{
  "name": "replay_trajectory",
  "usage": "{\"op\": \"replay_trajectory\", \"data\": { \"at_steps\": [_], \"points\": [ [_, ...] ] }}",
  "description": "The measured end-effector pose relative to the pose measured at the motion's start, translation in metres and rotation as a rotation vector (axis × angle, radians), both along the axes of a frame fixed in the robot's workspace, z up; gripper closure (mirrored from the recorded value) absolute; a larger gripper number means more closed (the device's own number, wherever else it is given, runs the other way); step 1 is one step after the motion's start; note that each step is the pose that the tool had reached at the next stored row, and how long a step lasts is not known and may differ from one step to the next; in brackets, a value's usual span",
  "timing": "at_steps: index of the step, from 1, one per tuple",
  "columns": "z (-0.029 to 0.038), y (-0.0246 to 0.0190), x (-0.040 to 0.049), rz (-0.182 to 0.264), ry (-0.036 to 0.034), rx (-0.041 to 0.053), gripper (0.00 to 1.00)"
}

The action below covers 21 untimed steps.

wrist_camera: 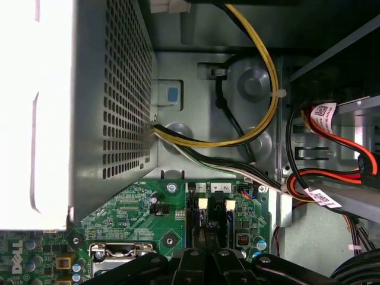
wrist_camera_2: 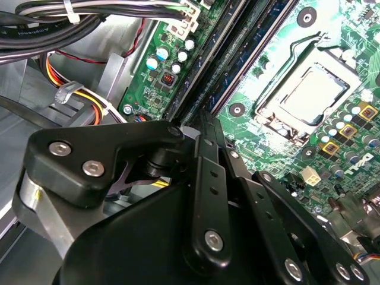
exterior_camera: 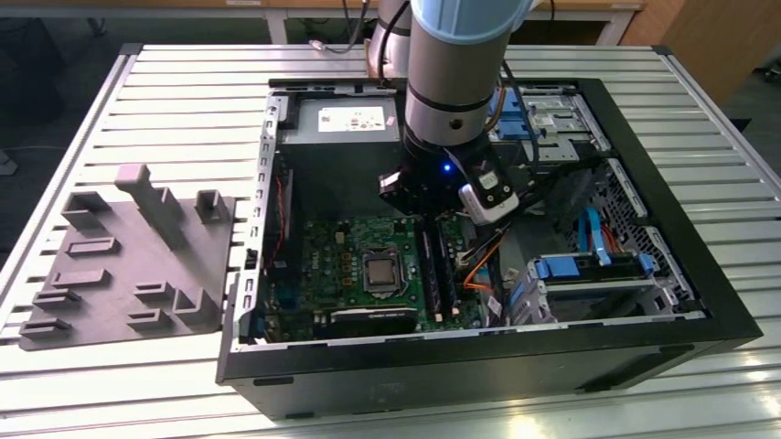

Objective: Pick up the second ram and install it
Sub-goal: 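Press down the second ram until it locks into place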

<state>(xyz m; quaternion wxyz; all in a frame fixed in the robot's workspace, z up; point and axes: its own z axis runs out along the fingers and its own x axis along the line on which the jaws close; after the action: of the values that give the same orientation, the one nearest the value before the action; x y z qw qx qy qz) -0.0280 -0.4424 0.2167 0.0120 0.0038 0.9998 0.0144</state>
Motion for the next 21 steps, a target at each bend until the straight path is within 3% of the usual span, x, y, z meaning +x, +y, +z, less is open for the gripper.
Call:
{"op": "replay_trajectory", "data": {
  "at_steps": [8, 21],
  "points": [
    [0.0011, 0.0001, 0.0, 0.0, -0.0005, 0.0011, 0.89],
    [0.0213, 0.0, 0.0, 0.0, 0.0, 0.0, 0.89]
  ]
}}
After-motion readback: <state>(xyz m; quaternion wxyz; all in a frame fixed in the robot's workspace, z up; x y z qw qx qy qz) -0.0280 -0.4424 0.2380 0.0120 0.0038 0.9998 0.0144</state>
